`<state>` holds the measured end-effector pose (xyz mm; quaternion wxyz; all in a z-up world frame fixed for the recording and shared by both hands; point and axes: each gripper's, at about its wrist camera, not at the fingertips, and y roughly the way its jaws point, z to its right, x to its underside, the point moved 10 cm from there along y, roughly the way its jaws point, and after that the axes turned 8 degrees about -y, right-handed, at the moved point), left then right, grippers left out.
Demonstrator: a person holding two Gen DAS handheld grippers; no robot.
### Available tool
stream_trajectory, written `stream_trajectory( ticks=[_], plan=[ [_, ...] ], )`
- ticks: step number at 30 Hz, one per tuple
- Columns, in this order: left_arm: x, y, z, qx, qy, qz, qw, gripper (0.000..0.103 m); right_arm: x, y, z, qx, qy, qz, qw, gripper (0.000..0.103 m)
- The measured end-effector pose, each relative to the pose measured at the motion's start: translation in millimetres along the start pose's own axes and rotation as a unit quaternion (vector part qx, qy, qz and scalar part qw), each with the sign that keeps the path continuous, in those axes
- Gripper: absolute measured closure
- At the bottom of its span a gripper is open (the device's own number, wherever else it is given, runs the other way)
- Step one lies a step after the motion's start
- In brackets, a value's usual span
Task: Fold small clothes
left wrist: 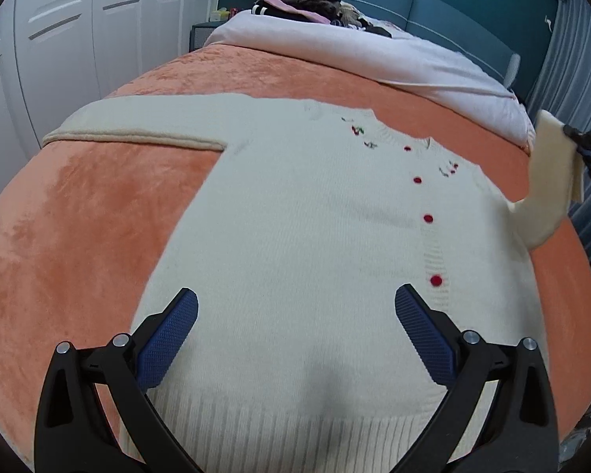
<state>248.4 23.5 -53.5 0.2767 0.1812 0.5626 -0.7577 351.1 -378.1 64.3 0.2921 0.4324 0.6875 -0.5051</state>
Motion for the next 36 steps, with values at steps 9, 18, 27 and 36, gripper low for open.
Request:
stream_trajectory(
  ticks=[9, 18, 27, 36],
  plan=[
    [-60, 50, 18, 0.098, -0.102, -0.046, 0.9889, 0.005, 178, 98, -80, -0.05, -0.018, -0.194, 0.98, 0.07],
    [-77, 168, 46, 0.093, -0.186, -0.113, 0.9715, 0.006, 166, 36, 64, 0.04, 0.159, -0.122, 0.979, 0.042],
    [-144, 155, 92, 0.118, -0.11, -0.027, 0.9865, 0.091, 122, 36, 74, 0.025, 0.196, -0.035, 0.98, 0.092],
    [-93, 200, 49, 0.088, -0.097, -0.053, 0.99, 0.089, 170, 52, 91, 0.092, 0.167, -0.108, 0.976, 0.095]
  ],
)
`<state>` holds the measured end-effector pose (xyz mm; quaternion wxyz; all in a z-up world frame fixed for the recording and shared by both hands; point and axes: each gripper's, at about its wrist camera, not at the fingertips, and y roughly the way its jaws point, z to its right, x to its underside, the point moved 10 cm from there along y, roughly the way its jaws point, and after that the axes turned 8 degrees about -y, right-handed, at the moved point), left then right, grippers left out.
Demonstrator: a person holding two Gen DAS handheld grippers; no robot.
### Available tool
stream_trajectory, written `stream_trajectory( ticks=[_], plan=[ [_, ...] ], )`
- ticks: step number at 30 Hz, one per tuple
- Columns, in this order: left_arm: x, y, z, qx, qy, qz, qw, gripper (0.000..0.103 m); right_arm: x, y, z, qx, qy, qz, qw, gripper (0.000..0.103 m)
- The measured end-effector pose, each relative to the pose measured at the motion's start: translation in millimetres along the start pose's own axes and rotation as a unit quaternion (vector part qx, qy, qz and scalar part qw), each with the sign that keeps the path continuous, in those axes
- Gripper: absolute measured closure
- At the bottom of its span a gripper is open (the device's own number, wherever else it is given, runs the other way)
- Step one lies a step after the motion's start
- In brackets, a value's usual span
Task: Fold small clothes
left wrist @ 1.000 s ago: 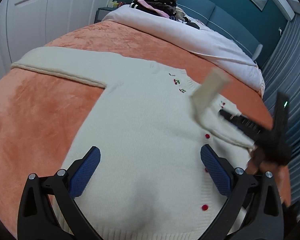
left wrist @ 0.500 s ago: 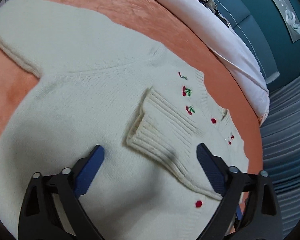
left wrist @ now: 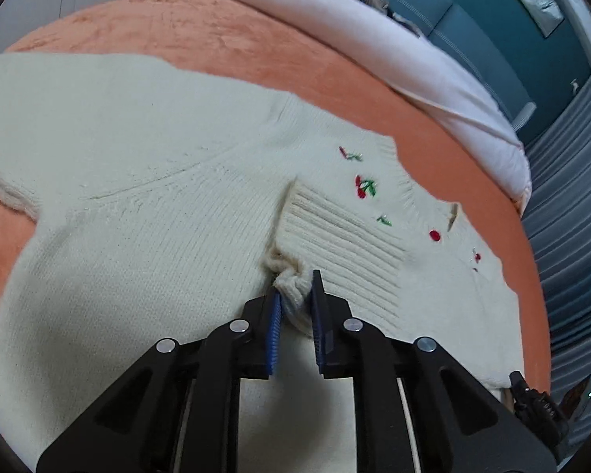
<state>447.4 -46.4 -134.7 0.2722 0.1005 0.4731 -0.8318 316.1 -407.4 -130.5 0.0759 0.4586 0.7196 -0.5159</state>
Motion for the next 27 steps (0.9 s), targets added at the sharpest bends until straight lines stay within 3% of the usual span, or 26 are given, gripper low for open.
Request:
stream_trajectory(
  ticks=[5, 7, 10, 12, 13, 14, 17, 19, 21, 23, 25, 27],
  plan=[
    [3, -1, -1, 0.022, 0.0, 0.025, 0.9994, 0.087, -20, -44, -36, 0.023, -0.047, 0.067, 0.996, 0.091],
    [4, -2, -3, 0.032, -0.002, 0.034, 0.9989, 0.087, -25, -40, -65, 0.008, -0.087, 0.057, 0.995, 0.09],
    [3, -3, -4, 0.047, -0.009, 0.038, 0.9981, 0.086, -17, 6, -94, -0.009, -0.135, 0.005, 0.991, 0.09],
    [3, -1, -5, 0.055, -0.014, 0.038, 0.9976, 0.086, 1, 45, -80, 0.006, -0.14, -0.06, 0.988, 0.103],
    [3, -1, -5, 0.059, -0.016, 0.038, 0.9974, 0.086, 5, 54, -67, 0.011, -0.139, -0.066, 0.988, 0.103],
    [4, -1, -7, 0.061, -0.016, 0.038, 0.9973, 0.086, 3, 51, -59, -0.02, -0.114, -0.055, 0.992, 0.103],
    [5, -1, -7, 0.063, -0.012, 0.043, 0.997, 0.086, -17, 21, 4, 0.016, -0.005, -0.004, 1.0, 0.103],
    [6, 0, -7, 0.068, -0.014, 0.045, 0.9965, 0.085, -21, 14, 33, 0.012, 0.044, 0.008, 0.999, 0.103],
    [6, -1, -7, 0.072, -0.017, 0.045, 0.9963, 0.085, -22, 14, 35, 0.029, 0.03, 0.004, 0.999, 0.103],
    [4, -5, -8, 0.076, -0.028, 0.037, 0.996, 0.085, -23, 17, 23, 0.082, -0.027, 0.011, 0.996, 0.103],
    [-2, -22, -17, 0.073, -0.051, 0.036, 0.9954, 0.079, -16, 14, 19, 0.12, -0.067, 0.025, 0.99, 0.103],
    [-22, -59, -46, 0.059, -0.085, 0.084, 0.9911, 0.043, -15, 8, 20, 0.127, -0.079, 0.032, 0.988, 0.103]
  ],
)
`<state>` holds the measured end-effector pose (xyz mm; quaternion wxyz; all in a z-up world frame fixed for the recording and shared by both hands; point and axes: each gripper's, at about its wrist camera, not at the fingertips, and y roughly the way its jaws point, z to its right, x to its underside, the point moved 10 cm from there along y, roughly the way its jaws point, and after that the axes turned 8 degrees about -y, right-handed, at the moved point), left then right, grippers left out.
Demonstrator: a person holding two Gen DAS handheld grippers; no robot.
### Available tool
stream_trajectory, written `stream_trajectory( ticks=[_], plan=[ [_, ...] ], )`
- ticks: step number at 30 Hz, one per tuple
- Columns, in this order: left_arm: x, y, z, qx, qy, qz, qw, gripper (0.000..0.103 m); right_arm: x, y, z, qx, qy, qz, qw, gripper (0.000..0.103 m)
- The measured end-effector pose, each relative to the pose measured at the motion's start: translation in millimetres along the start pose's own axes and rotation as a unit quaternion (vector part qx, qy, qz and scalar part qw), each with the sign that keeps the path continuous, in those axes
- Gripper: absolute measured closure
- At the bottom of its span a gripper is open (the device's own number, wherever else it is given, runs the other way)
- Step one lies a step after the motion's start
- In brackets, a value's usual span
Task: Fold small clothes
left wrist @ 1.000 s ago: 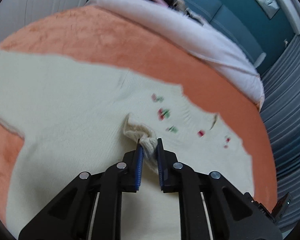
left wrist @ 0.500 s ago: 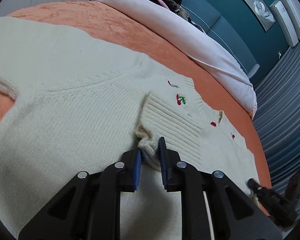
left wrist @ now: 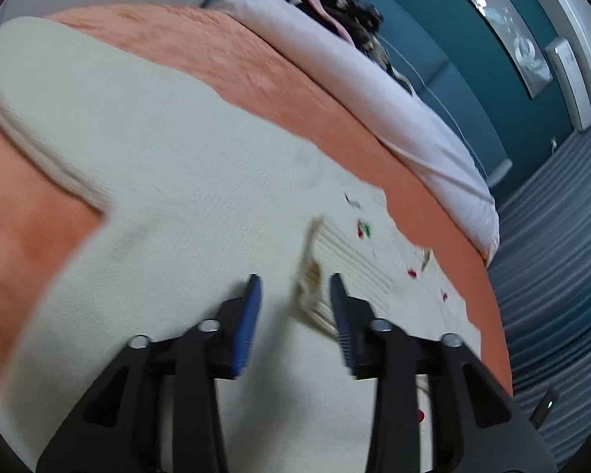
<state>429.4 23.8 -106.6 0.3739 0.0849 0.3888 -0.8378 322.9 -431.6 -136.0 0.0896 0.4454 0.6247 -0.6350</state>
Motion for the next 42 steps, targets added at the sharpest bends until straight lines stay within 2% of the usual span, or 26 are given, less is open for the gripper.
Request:
stream_trajectory(
  ticks=[2, 4, 5, 6, 7, 9, 10, 12, 13, 14, 15, 16, 17, 20, 23, 25, 28, 30, 31, 32, 33, 36, 38, 40, 42],
  plan=[
    [-42, -35, -37, -0.031, -0.038, 0.053, 0.9973, 0.031, 1, 1, 2, -0.014, 0.01, 0.005, 1.0, 0.103],
    [-93, -65, -86, -0.078, -0.075, 0.094, 0.9897, 0.026, 5, 3, 8, -0.044, 0.036, 0.007, 0.998, 0.103],
    [-119, -79, -112, -0.104, -0.09, 0.114, 0.9839, 0.021, 7, 5, 10, -0.056, 0.048, 0.009, 0.997, 0.103],
    [-144, -91, -140, -0.138, -0.106, 0.132, 0.9759, 0.01, 10, 4, 12, -0.065, 0.057, 0.01, 0.996, 0.103],
    [-166, -101, -167, -0.169, -0.127, 0.142, 0.9671, 0.006, 9, 5, 11, -0.067, 0.06, 0.011, 0.996, 0.103],
    [-196, -110, -220, -0.211, -0.179, 0.138, 0.951, 0.005, 10, 5, 9, -0.06, 0.053, 0.012, 0.997, 0.103],
    [-204, -111, -244, -0.222, -0.213, 0.129, 0.9427, 0.006, 10, 5, 9, -0.055, 0.049, 0.013, 0.997, 0.103],
    [-217, -113, -262, -0.196, -0.245, 0.138, 0.9394, 0.007, 13, 3, 9, -0.05, 0.045, 0.013, 0.998, 0.103],
    [-222, -115, -261, -0.203, -0.241, 0.146, 0.9377, 0.013, 15, 3, 9, -0.049, 0.044, 0.013, 0.998, 0.103],
    [-226, -111, -258, -0.212, -0.228, 0.142, 0.9397, 0.036, 15, 4, 9, -0.049, 0.045, 0.014, 0.998, 0.103],
    [-229, -102, -251, -0.21, -0.209, 0.123, 0.9471, 0.074, 15, 3, 9, -0.05, 0.045, 0.013, 0.998, 0.103],
    [-229, -93, -245, -0.22, -0.196, 0.102, 0.9502, 0.086, 15, 3, 9, -0.052, 0.047, 0.014, 0.997, 0.103],
    [-231, -92, -233, -0.224, -0.182, 0.104, 0.9519, 0.091, 15, 4, 9, -0.053, 0.048, 0.013, 0.997, 0.103],
    [-244, -100, -160, -0.184, -0.112, 0.144, 0.9658, 0.092, 16, 5, 10, -0.057, 0.051, 0.014, 0.997, 0.103],
    [-231, -99, -48, -0.109, -0.02, 0.146, 0.9831, 0.092, 16, 4, 11, -0.061, 0.054, 0.018, 0.996, 0.103],
    [-199, -92, 32, -0.053, 0.044, 0.128, 0.9894, 0.092, 17, 4, 13, -0.067, 0.059, 0.019, 0.996, 0.103],
    [-115, -62, 131, 0.013, 0.134, 0.064, 0.9888, 0.089, 17, 5, 13, -0.075, 0.066, 0.019, 0.995, 0.103],
    [-46, -32, 160, 0.029, 0.172, 0.002, 0.9846, 0.079, 17, 5, 14, -0.079, 0.069, 0.019, 0.994, 0.103],
    [-15, -15, 165, 0.03, 0.179, -0.026, 0.9831, 0.07, 17, 5, 14, -0.081, 0.071, 0.019, 0.994, 0.103],
    [16, -1, 161, 0.028, 0.175, -0.053, 0.9828, 0.052, 17, 5, 14, -0.084, 0.074, 0.019, 0.994, 0.103],
    [39, 8, 152, 0.023, 0.161, -0.073, 0.984, 0.045, 17, 5, 14, -0.088, 0.077, 0.019, 0.993, 0.103],
    [81, 21, 110, 0.009, 0.08, -0.107, 0.991, 0.043, 17, 6, 15, -0.097, 0.086, 0.019, 0.991, 0.103],
    [84, 21, 81, 0.001, 0.024, -0.11, 0.9937, 0.042, 18, 6, 16, -0.105, 0.092, 0.019, 0.99, 0.103],
    [65, 13, 56, -0.011, -0.01, -0.089, 0.9959, 0.042, 16, 5, 16, -0.103, 0.093, 0.014, 0.99, 0.103],
    [32, 3, 36, -0.014, -0.042, -0.06, 0.9972, 0.034, 9, -2, 7, -0.079, 0.069, 0.007, 0.994, 0.091]
  ],
)
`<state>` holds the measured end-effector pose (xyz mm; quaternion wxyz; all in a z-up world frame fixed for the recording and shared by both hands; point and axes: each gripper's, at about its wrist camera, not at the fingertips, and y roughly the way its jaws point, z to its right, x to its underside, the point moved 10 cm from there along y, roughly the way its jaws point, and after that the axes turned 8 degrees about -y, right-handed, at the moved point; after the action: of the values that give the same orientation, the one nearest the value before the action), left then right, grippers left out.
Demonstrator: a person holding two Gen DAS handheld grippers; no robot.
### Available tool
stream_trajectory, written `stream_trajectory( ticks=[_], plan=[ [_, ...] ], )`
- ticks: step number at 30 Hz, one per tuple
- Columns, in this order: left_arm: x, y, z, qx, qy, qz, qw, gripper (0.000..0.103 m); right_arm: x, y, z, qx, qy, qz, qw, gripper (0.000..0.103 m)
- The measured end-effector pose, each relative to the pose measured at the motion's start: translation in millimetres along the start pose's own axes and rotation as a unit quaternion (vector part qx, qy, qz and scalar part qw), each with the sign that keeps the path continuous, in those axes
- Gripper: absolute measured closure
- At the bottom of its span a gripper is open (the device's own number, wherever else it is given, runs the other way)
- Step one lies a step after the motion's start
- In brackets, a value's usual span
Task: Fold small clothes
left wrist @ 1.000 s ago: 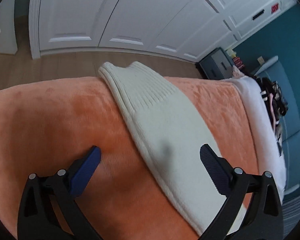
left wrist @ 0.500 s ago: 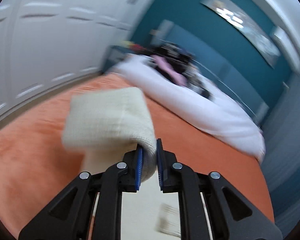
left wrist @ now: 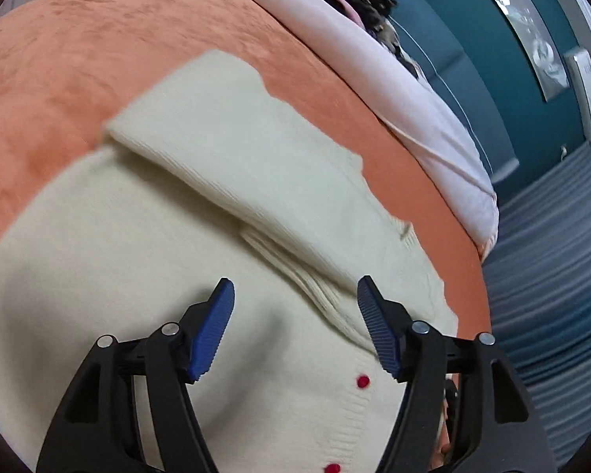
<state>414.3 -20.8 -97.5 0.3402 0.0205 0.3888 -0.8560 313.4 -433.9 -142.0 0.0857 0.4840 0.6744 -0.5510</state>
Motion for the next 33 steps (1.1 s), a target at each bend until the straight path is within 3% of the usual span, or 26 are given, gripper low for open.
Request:
stream_trajectory(
  ticks=[2, 5, 8, 11, 12, 13, 14, 17, 19, 21, 23, 24, 25, 26, 29, 33],
  plan=[
    [-26, -8, -18, 0.001, -0.032, 0.017, 0.9993, 0.03, -7, -6, -22, -0.001, -0.02, 0.005, 1.0, 0.049],
    [-55, -6, -43, 0.0, -0.08, 0.021, 0.9966, 0.03, -16, -4, -71, -0.058, -0.018, 0.005, 0.998, 0.041],
    [-67, 4, -62, 0.003, -0.133, 0.006, 0.9911, 0.031, -13, 24, -119, -0.105, -0.025, -0.043, 0.993, 0.035],
    [-70, 13, -64, -0.002, -0.158, 0.0, 0.9874, 0.036, 4, 62, -144, -0.083, -0.049, -0.096, 0.991, 0.038],
    [-71, 13, -63, -0.005, -0.153, 0.001, 0.9882, 0.052, 9, 70, -149, -0.076, -0.051, -0.104, 0.99, 0.046],
    [-73, 12, -59, 0.005, -0.146, 0.002, 0.9893, 0.065, 9, 72, -153, -0.074, -0.054, -0.104, 0.99, 0.087],
    [-74, 10, -56, 0.01, -0.137, 0.003, 0.9905, 0.085, 8, 72, -161, -0.086, -0.058, -0.105, 0.989, 0.093],
    [-88, -1, -41, 0.041, -0.111, 0.026, 0.9927, 0.089, -23, 23, -188, -0.153, -0.059, -0.029, 0.986, 0.094],
    [-87, -8, -34, 0.051, -0.087, 0.034, 0.9943, 0.089, -39, -24, -192, -0.169, -0.077, 0.032, 0.982, 0.095],
    [-75, -1, -39, 0.046, -0.069, 0.022, 0.9963, 0.089, -34, -44, -172, -0.157, -0.082, 0.056, 0.983, 0.095],
    [-60, 19, -59, 0.0, -0.066, 0.006, 0.9978, 0.089, -1, -9, -134, -0.101, -0.068, -0.006, 0.992, 0.095],
    [-51, 26, -70, -0.01, -0.073, -0.001, 0.9973, 0.089, 26, 20, -107, -0.069, -0.05, -0.059, 0.995, 0.095],
    [-48, 27, -75, 0.002, -0.075, 0.006, 0.9971, 0.09, 45, 35, -92, -0.067, -0.037, -0.085, 0.993, 0.097],
    [-47, 23, -73, 0.009, -0.062, 0.019, 0.9979, 0.09, 44, 30, -91, -0.086, -0.027, -0.064, 0.994, 0.096],
    [-45, 22, -69, -0.008, -0.01, 0.035, 0.9993, 0.09, 36, 17, -100, -0.076, -0.041, -0.061, 0.994, 0.094],
    [-44, 22, -68, -0.007, 0.015, 0.055, 0.9983, 0.09, 35, 0, -89, -0.019, -0.042, -0.048, 0.998, 0.085]
  ],
)
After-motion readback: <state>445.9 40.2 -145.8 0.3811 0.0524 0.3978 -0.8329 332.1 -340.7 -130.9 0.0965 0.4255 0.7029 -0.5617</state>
